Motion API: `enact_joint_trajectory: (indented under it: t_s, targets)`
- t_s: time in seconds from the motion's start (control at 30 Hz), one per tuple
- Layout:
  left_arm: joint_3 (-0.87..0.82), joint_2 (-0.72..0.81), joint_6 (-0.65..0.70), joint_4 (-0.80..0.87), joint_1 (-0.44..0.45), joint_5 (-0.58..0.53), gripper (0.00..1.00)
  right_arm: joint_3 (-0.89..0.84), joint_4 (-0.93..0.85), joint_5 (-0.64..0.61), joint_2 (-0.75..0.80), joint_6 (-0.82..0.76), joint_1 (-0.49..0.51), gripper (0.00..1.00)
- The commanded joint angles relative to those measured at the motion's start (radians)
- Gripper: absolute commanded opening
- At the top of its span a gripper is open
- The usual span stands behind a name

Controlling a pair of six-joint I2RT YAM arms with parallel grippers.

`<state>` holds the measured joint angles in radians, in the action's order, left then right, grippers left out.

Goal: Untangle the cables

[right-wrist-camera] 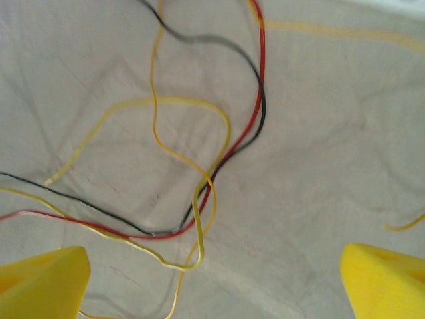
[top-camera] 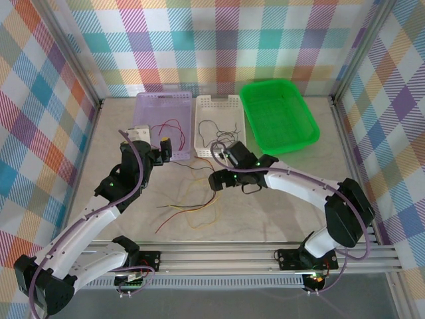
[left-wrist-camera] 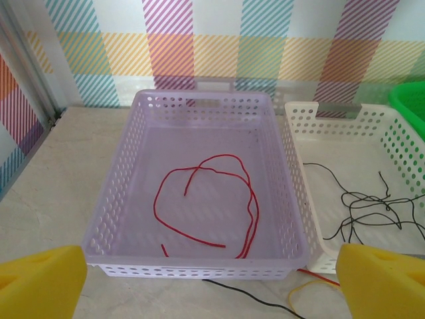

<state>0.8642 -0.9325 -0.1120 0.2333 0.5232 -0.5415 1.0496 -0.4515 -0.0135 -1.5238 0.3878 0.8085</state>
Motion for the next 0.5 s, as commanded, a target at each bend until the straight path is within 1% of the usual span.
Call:
enact_joint_trajectory:
  t_s: [0.0, 0.13, 0.23, 0.37, 0.47]
  targets:
    - [0.020, -0.008, 0.001, 0.001, 0.008, -0.001, 0.96, -0.051, 0.108, 0.044, 0.017, 0.060, 0.025, 0.96]
    - [0.021, -0.019, 0.006, 0.003, 0.011, -0.006, 0.96, -0.104, 0.167, 0.060, -0.008, 0.092, 0.040, 0.91]
    - [0.021, -0.024, 0.008, 0.003, 0.013, -0.009, 0.96, -0.139, 0.233, 0.108, -0.035, 0.121, 0.040, 0.85]
    - [0.022, -0.035, 0.009, 0.003, 0.014, -0.008, 0.96, -0.143, 0.278, 0.154, -0.083, 0.149, 0.041, 0.75]
    - [0.022, -0.042, 0.011, 0.004, 0.015, -0.008, 0.96, -0.148, 0.307, 0.169, -0.111, 0.166, 0.045, 0.69]
